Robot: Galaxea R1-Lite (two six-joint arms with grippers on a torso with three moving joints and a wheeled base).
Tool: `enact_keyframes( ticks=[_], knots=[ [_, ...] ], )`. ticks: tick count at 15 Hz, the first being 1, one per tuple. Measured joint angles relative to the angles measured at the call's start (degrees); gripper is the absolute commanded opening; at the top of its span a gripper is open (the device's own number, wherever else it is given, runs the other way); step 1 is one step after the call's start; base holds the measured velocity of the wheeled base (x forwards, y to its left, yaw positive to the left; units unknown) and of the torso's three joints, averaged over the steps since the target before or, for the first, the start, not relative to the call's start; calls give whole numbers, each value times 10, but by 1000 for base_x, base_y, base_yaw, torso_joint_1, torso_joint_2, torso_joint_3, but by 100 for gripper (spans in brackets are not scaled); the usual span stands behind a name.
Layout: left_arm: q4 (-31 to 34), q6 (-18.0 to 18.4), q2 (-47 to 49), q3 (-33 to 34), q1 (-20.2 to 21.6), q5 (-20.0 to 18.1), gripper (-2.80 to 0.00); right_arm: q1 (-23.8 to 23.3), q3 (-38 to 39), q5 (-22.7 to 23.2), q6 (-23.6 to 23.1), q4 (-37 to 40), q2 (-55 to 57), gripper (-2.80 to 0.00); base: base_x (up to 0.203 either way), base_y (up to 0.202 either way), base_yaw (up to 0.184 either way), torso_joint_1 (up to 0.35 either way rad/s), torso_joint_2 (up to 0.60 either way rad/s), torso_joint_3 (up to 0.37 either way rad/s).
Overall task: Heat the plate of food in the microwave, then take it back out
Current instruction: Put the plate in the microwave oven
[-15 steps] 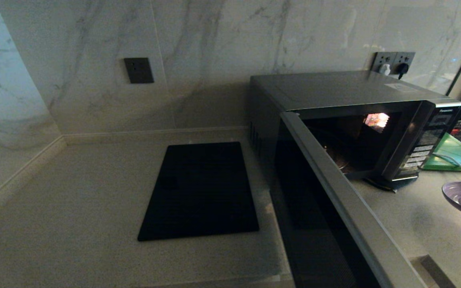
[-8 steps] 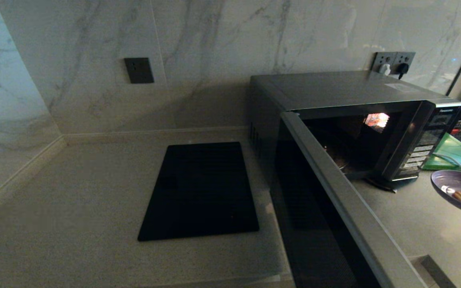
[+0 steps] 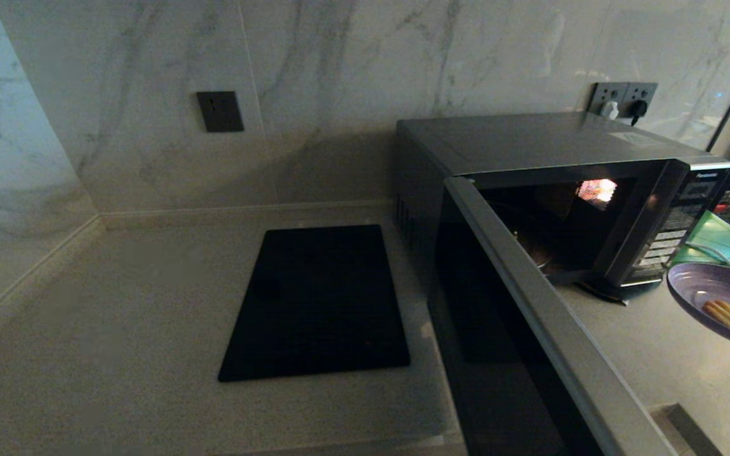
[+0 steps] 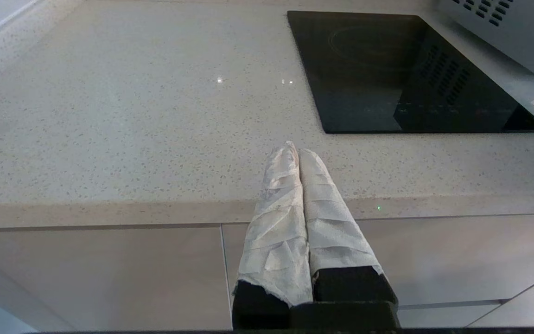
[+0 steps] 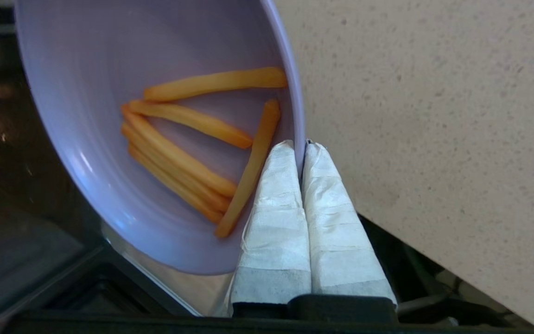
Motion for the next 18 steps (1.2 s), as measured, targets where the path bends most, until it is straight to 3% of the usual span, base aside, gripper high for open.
enact_keyframes(
  ticks=[4,11,15,18],
  knots=[
    [0,0,0,0,0,0,-280,22,5,19,-16,2,-14,-280,0,0,0,0,0,0],
    [0,0,0,0,0,0,-280,123,7,18,3,22,-41,-280,0,0,0,0,0,0],
    [0,0,0,0,0,0,-280,205,8,-4,79,16,-54,-280,0,0,0,0,0,0],
    [0,0,0,0,0,0,-280,279,14,-79,172,-30,-58,-280,0,0,0,0,0,0]
  ],
)
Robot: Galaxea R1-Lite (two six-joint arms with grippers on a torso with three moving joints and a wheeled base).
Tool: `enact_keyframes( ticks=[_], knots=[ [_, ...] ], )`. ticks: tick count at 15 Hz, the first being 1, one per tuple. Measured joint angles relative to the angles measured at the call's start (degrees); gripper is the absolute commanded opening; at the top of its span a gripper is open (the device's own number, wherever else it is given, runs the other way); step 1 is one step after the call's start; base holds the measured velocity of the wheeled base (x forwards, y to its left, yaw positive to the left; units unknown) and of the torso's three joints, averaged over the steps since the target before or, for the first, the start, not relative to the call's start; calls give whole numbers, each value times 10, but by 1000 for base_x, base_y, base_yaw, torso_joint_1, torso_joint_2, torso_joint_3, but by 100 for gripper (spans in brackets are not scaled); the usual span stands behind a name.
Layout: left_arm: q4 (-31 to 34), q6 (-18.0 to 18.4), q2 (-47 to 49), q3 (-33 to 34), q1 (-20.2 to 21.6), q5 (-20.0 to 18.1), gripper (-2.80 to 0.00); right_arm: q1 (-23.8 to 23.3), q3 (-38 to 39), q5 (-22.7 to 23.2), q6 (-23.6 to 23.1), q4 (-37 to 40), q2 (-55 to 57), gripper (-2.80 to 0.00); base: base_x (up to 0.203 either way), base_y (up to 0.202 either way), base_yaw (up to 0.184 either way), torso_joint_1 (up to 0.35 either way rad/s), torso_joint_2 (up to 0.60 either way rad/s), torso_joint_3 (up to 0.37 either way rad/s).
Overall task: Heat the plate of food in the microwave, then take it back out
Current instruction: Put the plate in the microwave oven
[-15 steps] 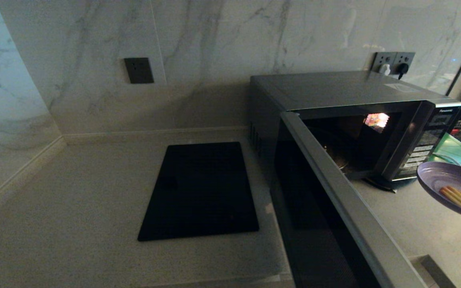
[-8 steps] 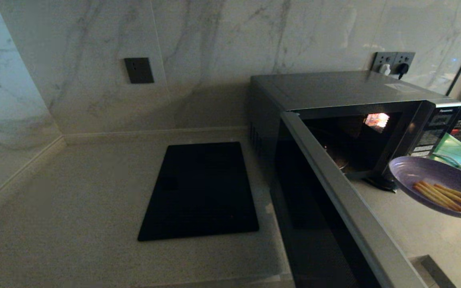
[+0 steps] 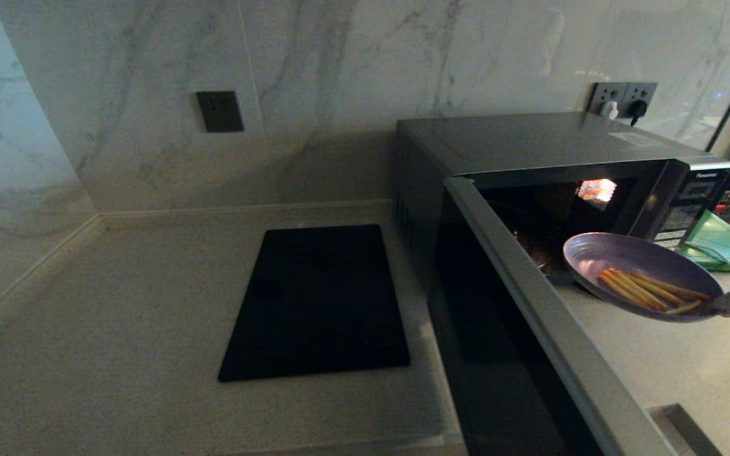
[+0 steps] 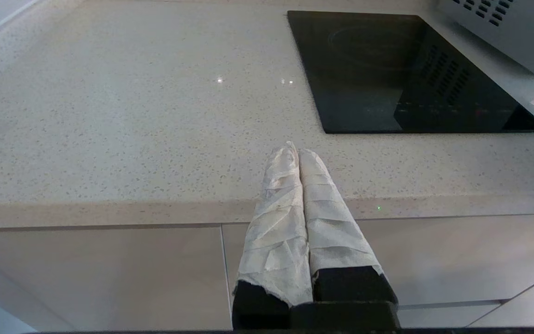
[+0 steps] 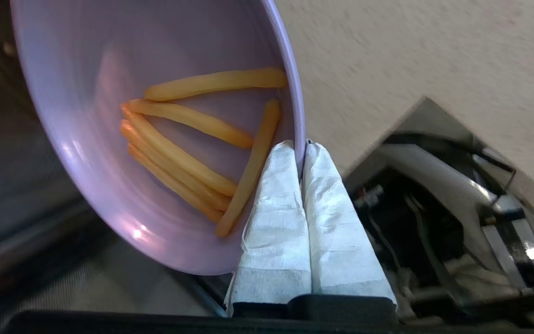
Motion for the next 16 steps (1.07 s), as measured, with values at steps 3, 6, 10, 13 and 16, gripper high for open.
enact_keyframes(
  ticks=[3,6,10,13,16],
  knots=[
    [0,0,0,0,0,0,-280,58,5,-55,79,-44,0,-280,0,0,0,0,0,0],
    [0,0,0,0,0,0,-280,110,5,-104,138,-90,2,-280,0,0,0,0,0,0],
    [0,0,0,0,0,0,-280,165,1,-130,206,-119,15,-280,0,0,0,0,0,0],
    [0,0,0,0,0,0,-280,197,0,-144,234,-142,32,-280,0,0,0,0,0,0],
    [0,0,0,0,0,0,-280,213,-9,-149,245,-150,55,-280,0,0,0,0,0,0]
  ],
)
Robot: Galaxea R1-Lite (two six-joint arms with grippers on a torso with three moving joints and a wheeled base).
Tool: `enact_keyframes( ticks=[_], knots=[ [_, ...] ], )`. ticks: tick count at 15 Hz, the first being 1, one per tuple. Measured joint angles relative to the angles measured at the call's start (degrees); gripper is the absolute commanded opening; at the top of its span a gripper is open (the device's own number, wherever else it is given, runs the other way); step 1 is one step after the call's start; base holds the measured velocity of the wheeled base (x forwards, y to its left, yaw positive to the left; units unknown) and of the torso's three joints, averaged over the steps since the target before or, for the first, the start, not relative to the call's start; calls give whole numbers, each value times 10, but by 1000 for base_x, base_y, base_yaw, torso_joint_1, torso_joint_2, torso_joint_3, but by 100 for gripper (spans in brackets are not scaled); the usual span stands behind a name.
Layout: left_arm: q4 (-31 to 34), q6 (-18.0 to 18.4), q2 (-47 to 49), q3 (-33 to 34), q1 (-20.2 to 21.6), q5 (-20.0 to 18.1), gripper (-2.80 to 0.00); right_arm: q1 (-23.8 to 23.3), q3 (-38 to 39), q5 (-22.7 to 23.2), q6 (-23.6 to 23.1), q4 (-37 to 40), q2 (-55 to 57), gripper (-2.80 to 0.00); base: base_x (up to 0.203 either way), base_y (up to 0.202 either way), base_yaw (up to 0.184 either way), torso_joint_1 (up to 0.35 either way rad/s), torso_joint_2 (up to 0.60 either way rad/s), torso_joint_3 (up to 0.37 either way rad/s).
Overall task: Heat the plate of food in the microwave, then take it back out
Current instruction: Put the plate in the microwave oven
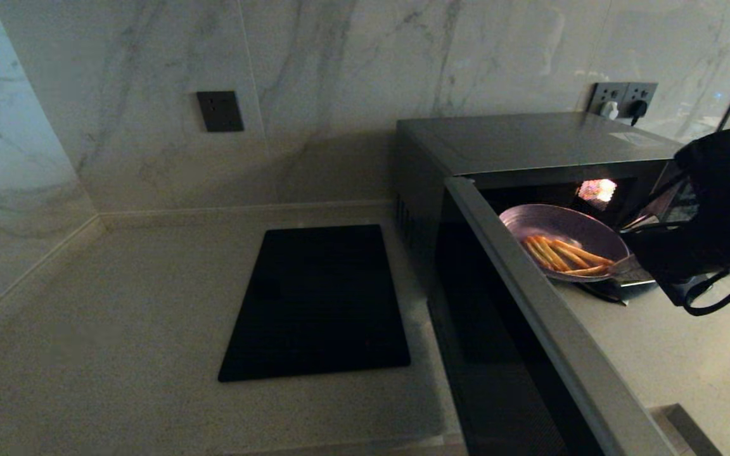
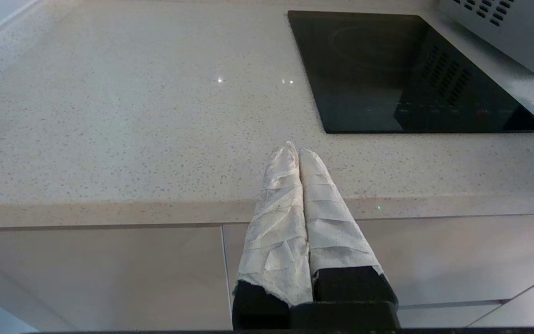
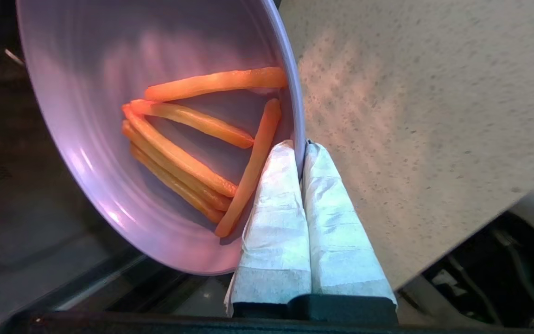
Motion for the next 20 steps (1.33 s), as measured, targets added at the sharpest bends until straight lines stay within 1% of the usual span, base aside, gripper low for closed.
enact_keyframes(
  ticks=[2,6,9,12,13,16,20],
  knots=[
    [0,0,0,0,0,0,-280,5,-11,-1,11,0,19,-280,0,0,0,0,0,0],
    [0,0,0,0,0,0,-280,6,-28,-3,14,-1,52,-280,0,0,0,0,0,0],
    [0,0,0,0,0,0,-280,10,-33,-6,18,-24,72,-280,0,0,0,0,0,0],
    [0,0,0,0,0,0,-280,18,-44,-7,19,-28,90,-280,0,0,0,0,0,0],
    [0,0,0,0,0,0,-280,22,-47,-9,19,-31,96,-280,0,0,0,0,0,0],
    [0,0,0,0,0,0,-280,35,-51,-36,19,-50,113,-280,0,0,0,0,0,0],
    [0,0,0,0,0,0,-280,40,-58,-38,19,-55,135,-280,0,0,0,0,0,0]
  ],
)
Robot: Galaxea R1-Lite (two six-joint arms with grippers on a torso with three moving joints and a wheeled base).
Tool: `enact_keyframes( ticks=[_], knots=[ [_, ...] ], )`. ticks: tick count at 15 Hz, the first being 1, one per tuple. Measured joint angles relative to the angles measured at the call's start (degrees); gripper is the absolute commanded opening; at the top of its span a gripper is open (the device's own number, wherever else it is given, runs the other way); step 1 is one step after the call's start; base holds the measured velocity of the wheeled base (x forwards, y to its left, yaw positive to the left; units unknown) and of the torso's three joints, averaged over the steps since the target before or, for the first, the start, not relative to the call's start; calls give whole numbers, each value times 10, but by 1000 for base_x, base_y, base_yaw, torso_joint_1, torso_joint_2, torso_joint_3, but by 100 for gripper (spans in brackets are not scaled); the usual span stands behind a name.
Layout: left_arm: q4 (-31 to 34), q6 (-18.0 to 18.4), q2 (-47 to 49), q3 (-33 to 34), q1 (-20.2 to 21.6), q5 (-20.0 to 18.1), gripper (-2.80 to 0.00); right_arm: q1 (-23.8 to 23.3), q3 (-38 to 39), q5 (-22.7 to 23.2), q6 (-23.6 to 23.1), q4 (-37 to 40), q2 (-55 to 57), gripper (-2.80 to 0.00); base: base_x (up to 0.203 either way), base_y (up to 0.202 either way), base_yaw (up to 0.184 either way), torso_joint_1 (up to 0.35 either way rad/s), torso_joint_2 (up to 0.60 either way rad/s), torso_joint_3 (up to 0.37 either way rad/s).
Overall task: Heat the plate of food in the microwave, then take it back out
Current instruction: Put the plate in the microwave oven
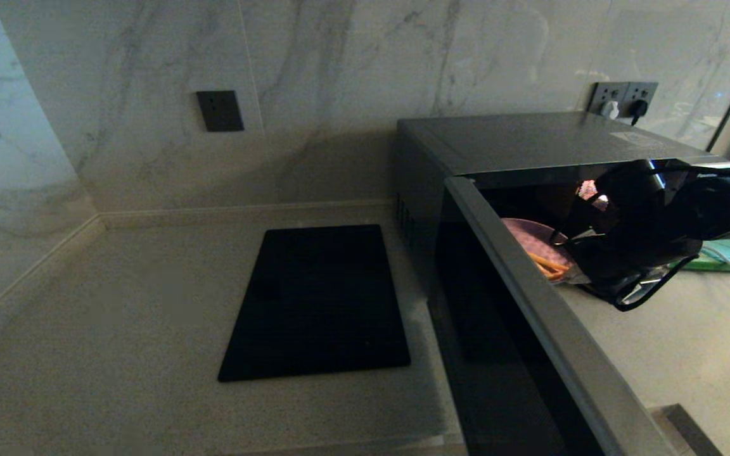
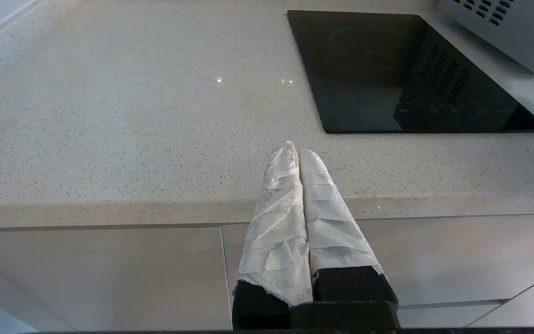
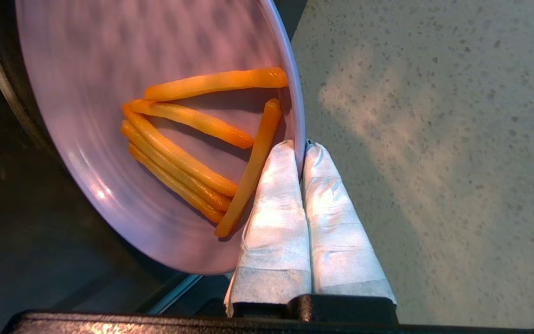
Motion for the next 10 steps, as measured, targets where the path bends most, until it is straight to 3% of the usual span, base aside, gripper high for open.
enact_keyframes(
  ticks=[10],
  knots=[
    [0,0,0,0,0,0,-280,0,-38,-1,0,-15,42,-280,0,0,0,0,0,0]
  ],
)
